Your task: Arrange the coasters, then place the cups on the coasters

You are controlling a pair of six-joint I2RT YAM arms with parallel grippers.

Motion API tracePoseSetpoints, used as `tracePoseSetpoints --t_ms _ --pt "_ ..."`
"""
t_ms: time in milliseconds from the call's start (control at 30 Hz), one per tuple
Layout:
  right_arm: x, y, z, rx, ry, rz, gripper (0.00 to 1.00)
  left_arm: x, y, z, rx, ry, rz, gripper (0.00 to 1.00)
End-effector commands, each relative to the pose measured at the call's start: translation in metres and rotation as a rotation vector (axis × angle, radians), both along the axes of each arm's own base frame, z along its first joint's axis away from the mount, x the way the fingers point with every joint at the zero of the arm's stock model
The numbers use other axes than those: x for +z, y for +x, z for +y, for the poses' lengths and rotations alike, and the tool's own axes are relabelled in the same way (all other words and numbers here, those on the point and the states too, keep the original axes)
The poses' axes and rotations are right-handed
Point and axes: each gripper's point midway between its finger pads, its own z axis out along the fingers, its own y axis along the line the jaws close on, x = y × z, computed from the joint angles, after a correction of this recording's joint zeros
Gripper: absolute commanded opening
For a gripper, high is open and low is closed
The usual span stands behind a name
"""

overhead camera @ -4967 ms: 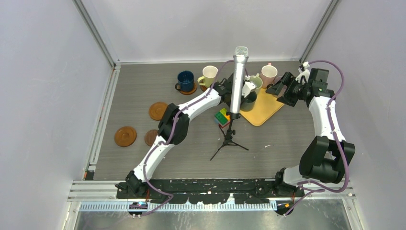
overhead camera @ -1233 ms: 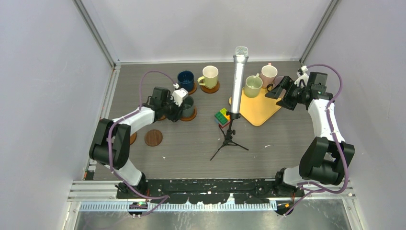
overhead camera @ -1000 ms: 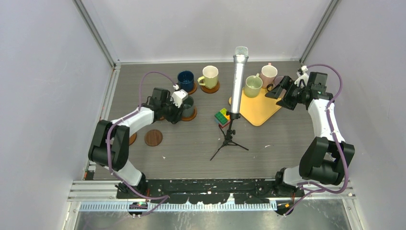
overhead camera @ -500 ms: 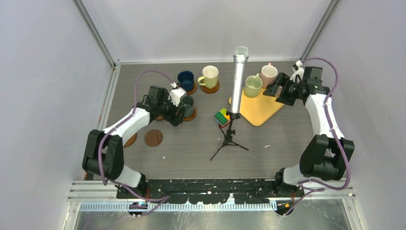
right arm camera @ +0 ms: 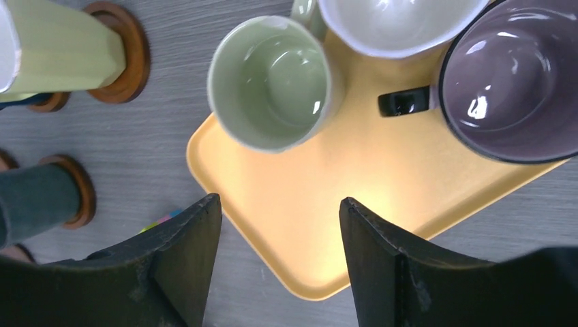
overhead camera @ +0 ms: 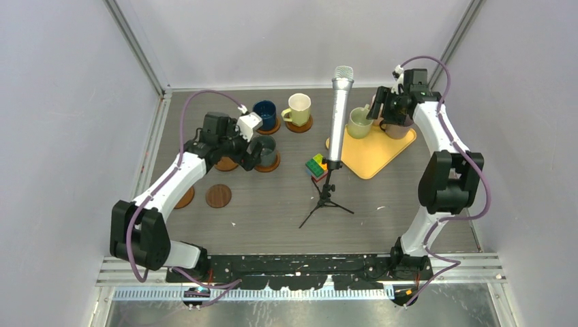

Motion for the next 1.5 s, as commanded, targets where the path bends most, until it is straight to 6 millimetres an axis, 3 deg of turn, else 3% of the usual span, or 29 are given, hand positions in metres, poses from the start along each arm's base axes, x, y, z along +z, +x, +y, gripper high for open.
tracePoseSetpoints --t_ms 0,100,433,833,1267,1467 --pt "0.002 0.025 -0.014 -0.041 -0.07 -0.025 0.67 0.024 -0.004 -0.004 -0.016 -0.032 -0.04 0.91" --pt "-0.011 0.035 -0.014 -0.043 -0.063 -0.002 0.64 0.027 -0.005 -0.004 -0.019 -0.032 -0.046 0.91" --pt "-0.027 0.06 -0.012 -0.039 -0.055 0.003 0.51 0.032 -0.006 -0.005 -0.023 -0.039 -0.05 0.91" --pt "-0.044 0.077 -0.008 -0.023 -0.072 0.015 0.45 0.027 -0.008 -0.005 -0.02 -0.043 -0.036 0.91" --pt "-0.044 0.065 0.003 0.034 -0.071 0.035 0.23 0.028 -0.008 -0.008 -0.025 -0.059 -0.025 0.91" --pt "-0.043 0.056 0.007 0.072 -0.079 0.049 0.2 0.031 -0.007 -0.01 -0.024 -0.072 -0.023 0.91"
